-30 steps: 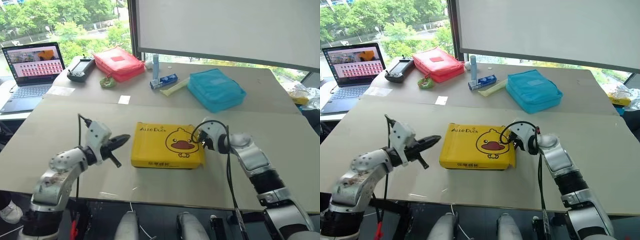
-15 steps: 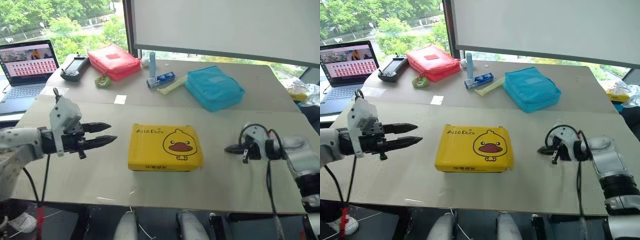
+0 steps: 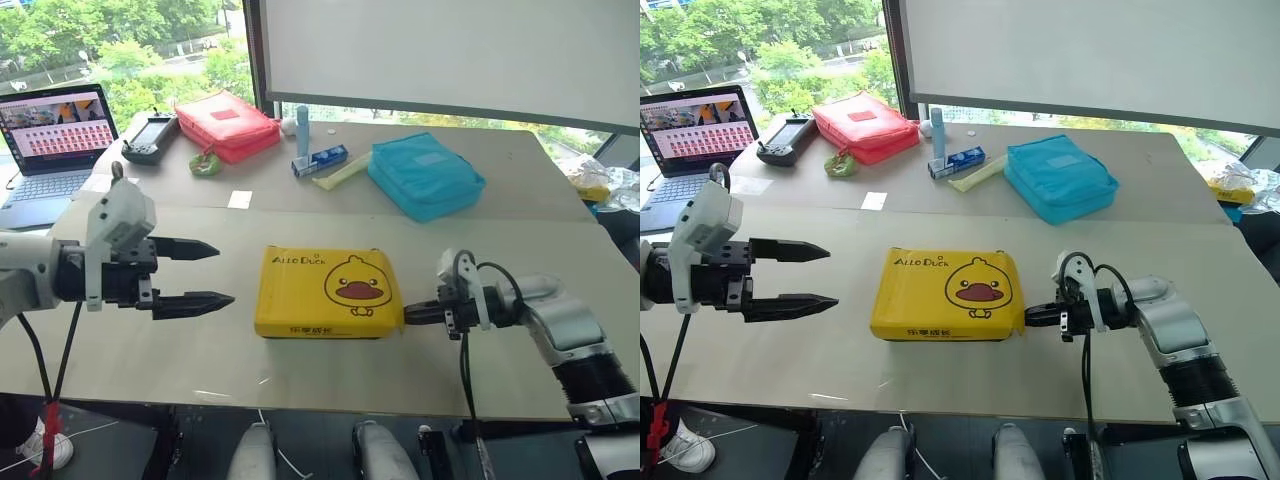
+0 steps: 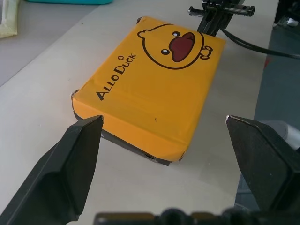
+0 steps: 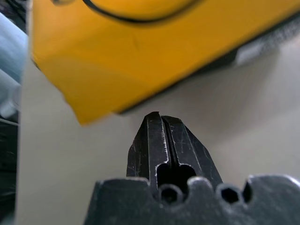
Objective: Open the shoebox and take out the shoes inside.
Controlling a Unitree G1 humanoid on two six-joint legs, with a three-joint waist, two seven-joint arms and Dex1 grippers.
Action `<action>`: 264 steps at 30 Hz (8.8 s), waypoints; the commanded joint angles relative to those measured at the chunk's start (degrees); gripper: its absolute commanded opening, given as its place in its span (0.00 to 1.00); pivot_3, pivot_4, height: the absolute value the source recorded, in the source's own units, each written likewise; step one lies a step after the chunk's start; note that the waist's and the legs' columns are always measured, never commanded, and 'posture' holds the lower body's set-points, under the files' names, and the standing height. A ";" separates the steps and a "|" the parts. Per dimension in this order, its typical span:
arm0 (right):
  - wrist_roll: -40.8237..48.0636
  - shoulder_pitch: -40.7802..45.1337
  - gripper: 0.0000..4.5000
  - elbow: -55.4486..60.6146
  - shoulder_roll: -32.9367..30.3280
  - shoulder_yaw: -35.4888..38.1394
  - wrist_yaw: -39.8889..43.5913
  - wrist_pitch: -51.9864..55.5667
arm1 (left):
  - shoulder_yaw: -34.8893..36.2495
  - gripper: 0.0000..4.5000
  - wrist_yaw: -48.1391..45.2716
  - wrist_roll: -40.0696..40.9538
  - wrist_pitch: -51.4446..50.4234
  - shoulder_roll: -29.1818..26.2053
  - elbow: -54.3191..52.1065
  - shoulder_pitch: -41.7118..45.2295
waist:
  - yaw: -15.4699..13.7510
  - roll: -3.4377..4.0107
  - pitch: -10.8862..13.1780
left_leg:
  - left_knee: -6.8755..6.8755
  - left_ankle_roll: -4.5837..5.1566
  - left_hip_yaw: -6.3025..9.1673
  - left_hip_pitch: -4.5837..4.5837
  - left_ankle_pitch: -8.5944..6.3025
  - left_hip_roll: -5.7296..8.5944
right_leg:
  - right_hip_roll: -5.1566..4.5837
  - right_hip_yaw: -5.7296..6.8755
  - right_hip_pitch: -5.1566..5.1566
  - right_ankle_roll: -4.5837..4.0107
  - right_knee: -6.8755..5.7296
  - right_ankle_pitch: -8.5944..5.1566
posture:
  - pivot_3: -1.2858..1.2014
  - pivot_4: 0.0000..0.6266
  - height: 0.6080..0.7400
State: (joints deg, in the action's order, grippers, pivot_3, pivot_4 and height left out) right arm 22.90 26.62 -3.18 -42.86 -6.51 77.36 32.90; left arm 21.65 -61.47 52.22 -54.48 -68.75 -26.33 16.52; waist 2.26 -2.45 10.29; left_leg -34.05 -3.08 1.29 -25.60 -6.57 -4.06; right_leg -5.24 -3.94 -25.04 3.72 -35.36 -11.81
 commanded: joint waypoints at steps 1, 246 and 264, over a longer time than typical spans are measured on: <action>7.03 1.42 0.00 3.78 0.38 5.32 0.08 4.46 | 5.04 1.00 -0.03 1.85 -1.88 -1.59 -2.01 -1.29 | 0.04 0.00 0.00 | 0.00 0.01 0.00 0.00 0.00 0.00 | 0.00 0.00 0.00 0.00 0.00 0.00 | 0.52 0.24 0.91; -37.00 35.90 0.84 -34.38 28.35 -21.15 -18.57 -29.78 | 18.44 1.00 15.98 -2.53 -3.78 7.45 -11.38 -17.24 | 2.03 0.15 0.27 | -0.51 -0.21 0.16 0.12 0.07 -0.01 | 0.07 0.02 -0.27 -0.27 -1.38 -0.27 | 0.52 0.24 0.91; -23.03 32.53 0.09 -19.18 29.82 -7.56 -18.00 -6.29 | 13.04 1.00 15.76 -2.89 -2.20 6.74 -7.95 -14.35 | 3.00 0.16 0.28 | -0.07 -0.17 0.16 0.21 0.09 -0.01 | 0.10 0.02 -0.37 -0.38 -1.38 -0.46 | 0.52 0.24 0.91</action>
State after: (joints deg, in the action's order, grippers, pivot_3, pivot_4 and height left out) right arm -2.96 59.03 -26.11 -13.30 -17.69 61.07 23.58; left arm 34.54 -45.66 49.66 -57.77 -61.19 -33.93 1.48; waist 5.26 -2.30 10.57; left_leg -34.07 -3.25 1.45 -25.40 -6.48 -4.07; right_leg -5.14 -3.92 -25.43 3.33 -36.74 -12.28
